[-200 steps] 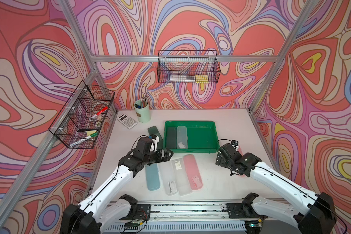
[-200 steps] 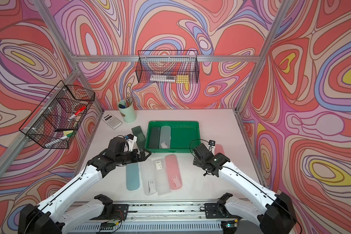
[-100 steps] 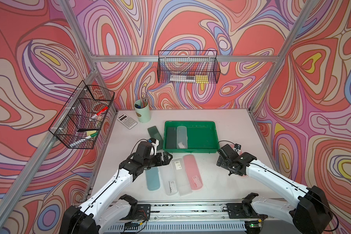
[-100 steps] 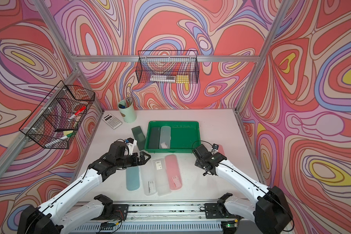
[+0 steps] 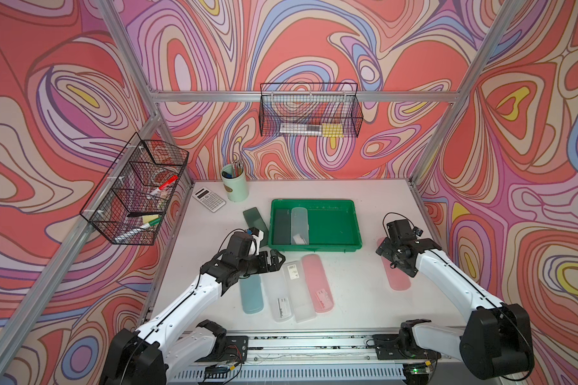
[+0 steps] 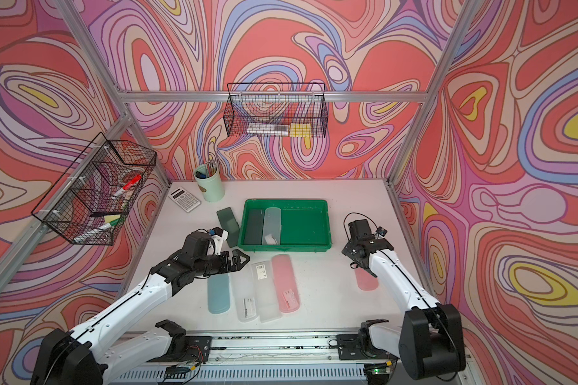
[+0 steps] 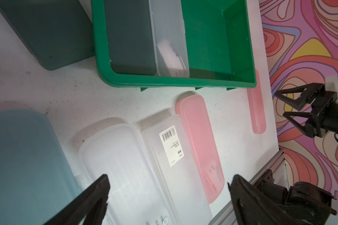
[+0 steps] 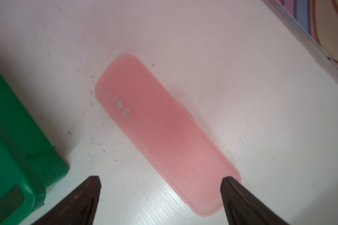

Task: Put the pencil case into the storage box
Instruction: Pick up the pencil case from the center of the board.

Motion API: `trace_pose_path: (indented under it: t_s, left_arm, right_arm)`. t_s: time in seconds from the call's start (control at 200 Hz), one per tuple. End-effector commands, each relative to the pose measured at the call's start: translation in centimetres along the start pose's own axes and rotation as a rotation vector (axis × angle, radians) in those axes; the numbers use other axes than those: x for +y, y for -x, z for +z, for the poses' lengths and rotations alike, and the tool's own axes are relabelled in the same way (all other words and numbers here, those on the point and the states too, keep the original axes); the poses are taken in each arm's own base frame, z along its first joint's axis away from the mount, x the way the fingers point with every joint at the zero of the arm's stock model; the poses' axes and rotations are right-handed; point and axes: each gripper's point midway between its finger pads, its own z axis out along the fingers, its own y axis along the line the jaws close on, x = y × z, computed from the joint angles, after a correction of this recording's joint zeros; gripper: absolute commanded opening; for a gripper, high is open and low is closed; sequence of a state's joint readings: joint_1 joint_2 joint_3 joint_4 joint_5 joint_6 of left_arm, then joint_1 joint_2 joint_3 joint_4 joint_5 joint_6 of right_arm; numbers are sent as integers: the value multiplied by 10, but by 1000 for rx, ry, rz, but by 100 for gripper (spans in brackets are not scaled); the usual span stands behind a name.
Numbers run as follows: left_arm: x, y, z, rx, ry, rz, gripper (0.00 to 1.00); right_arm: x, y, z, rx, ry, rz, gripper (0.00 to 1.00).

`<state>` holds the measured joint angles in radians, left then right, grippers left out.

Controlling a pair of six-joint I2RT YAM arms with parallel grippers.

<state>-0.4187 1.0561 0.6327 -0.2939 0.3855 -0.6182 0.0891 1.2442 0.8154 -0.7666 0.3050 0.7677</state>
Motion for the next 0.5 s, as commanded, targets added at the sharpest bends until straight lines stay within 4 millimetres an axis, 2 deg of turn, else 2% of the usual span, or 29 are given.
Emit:
trace_pose_path:
  t_s: [0.0,0.26,0.496]
  left_arm:
    - [-14,11,4,-20,-58,30,99]
    - [-17,10,5,-12,-76,20,99]
    - [-21,12,0,-27,-90,21,99]
  right_arm:
    - [0,13,16,26,-3,-14,98]
    - [-17,38,46,32,-39,14,98]
    - [-36,35,73,96,-26,71,98]
